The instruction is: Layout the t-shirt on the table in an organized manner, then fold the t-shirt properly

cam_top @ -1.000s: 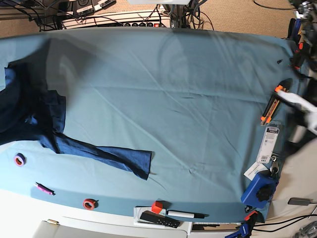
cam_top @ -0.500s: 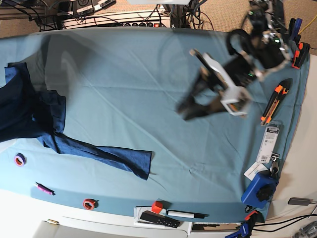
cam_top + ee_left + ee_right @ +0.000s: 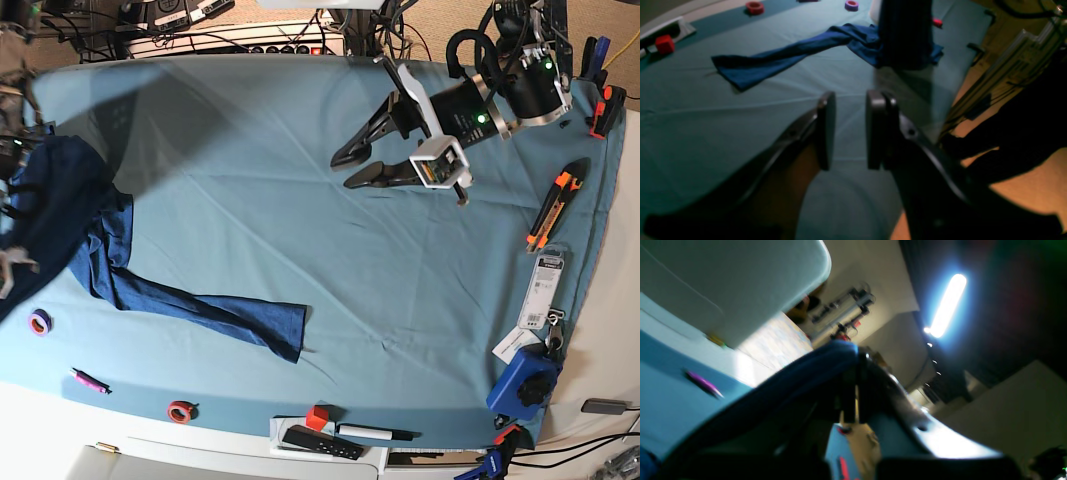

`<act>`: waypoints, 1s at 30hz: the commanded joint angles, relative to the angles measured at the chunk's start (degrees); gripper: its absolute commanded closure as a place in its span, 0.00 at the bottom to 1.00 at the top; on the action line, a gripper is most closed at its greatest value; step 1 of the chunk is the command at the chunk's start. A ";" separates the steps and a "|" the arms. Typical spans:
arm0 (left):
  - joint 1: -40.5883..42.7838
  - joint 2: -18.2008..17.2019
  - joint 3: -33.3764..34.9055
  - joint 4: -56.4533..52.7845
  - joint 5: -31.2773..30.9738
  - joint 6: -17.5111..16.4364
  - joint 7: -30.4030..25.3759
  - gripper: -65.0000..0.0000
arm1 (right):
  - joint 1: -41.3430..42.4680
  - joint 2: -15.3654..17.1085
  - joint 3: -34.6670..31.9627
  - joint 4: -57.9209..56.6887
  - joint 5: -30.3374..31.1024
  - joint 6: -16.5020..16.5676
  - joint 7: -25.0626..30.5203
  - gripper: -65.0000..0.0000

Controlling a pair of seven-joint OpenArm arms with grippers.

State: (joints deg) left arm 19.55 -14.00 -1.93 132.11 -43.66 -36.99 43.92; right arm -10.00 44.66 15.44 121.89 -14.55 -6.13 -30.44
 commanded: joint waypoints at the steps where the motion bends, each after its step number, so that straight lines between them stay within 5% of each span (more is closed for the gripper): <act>1: 0.76 -0.17 -0.13 0.85 -1.38 -0.39 -1.46 0.74 | 2.14 0.22 -0.83 0.63 -0.76 -1.07 1.18 1.00; 13: 3.61 -0.15 -0.13 0.87 -0.48 -0.63 -1.49 0.74 | 16.81 -20.31 -25.49 0.63 -0.76 4.39 1.25 1.00; 21: 3.65 -0.15 -0.13 0.85 4.68 -0.57 -1.46 0.74 | 28.20 -40.11 -43.63 0.63 -0.83 6.75 0.63 1.00; 26: 3.76 -0.17 -0.13 0.85 4.68 -0.35 -1.46 0.74 | 36.46 -51.91 -50.51 -0.96 -6.82 6.69 0.68 1.00; 30: 5.29 -0.39 -0.13 0.85 5.05 -0.04 -1.46 0.74 | 44.83 -52.81 -49.64 -8.74 -14.97 2.38 0.52 1.00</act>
State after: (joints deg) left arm 24.75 -14.35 -1.96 132.09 -37.50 -36.84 43.97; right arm 33.54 -7.94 -34.89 112.51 -29.23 -2.63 -30.22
